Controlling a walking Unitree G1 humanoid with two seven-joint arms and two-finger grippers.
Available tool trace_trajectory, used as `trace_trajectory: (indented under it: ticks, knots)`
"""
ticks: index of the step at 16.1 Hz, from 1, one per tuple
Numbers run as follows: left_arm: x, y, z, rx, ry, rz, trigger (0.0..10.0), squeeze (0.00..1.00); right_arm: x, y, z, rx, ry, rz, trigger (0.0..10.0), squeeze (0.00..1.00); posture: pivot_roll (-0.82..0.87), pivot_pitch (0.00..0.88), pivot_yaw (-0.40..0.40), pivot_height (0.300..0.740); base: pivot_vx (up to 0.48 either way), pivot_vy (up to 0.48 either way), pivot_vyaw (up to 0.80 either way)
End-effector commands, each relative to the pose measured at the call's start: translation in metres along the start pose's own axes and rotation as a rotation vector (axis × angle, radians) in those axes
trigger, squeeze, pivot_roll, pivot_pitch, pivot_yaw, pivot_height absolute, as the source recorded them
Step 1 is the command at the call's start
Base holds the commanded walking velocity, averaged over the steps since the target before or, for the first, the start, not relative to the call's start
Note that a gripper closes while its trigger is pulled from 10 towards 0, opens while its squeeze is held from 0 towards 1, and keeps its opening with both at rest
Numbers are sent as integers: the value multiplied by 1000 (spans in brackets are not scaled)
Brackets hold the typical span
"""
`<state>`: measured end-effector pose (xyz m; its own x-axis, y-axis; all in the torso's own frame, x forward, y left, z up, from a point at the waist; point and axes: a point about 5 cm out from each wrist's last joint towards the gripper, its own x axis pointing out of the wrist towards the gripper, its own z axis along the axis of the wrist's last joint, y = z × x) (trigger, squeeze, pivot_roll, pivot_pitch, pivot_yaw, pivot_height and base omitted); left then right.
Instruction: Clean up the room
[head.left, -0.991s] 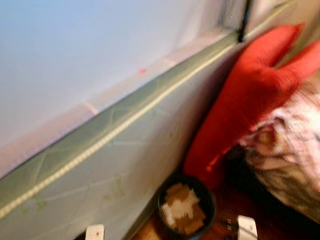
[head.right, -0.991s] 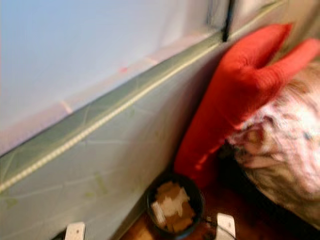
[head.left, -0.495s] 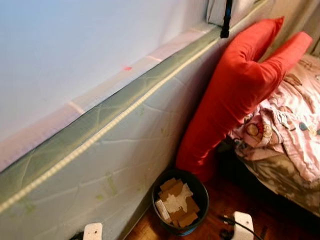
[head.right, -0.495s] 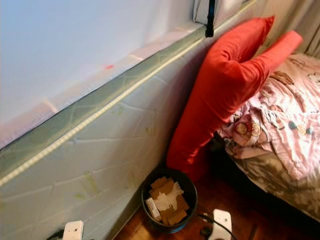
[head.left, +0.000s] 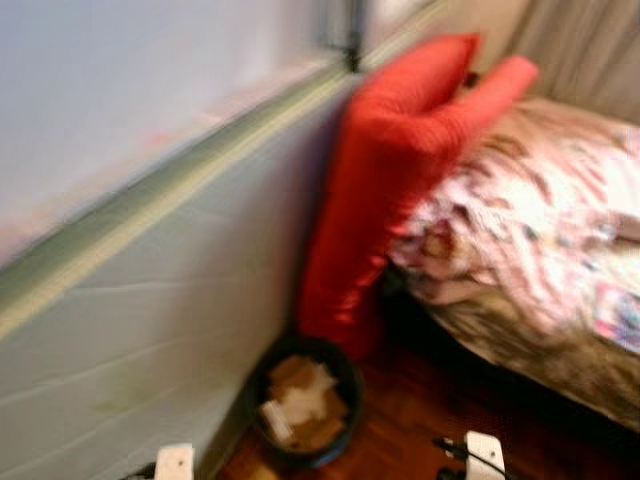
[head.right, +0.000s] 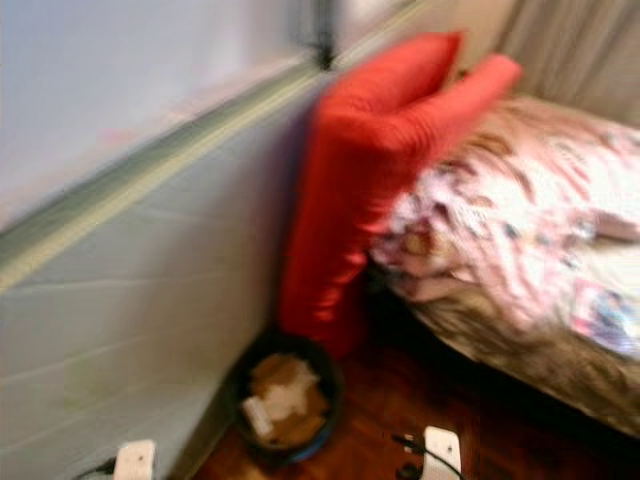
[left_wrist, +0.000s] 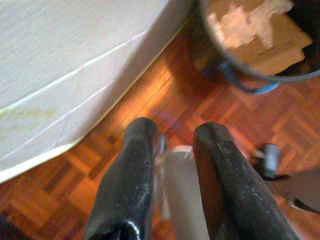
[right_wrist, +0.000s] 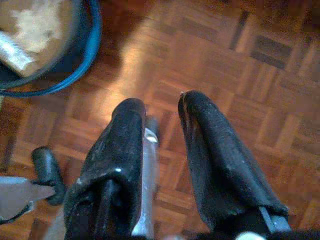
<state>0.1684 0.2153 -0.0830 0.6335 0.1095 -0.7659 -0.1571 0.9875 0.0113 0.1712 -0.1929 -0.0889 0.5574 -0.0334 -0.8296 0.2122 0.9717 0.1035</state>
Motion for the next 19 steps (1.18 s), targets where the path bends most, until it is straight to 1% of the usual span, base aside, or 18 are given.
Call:
trace_trajectory:
  ticks: [1,8,19]
  knots:
    - [4,36,33,-96,-28,88,10000,0,5,-1,50,37,-48,54,10000,0,53,0,1,740,0,-394,0]
    - [4,36,34,-102,-29,84,10000,0,5,-1,51,53,-56,48,10000,0,52,0,-1,740,0,-393,0]
    - [5,34,34,-106,-29,81,10000,0,5,-1,53,49,-58,55,10000,0,54,0,-3,740,0,-390,0]
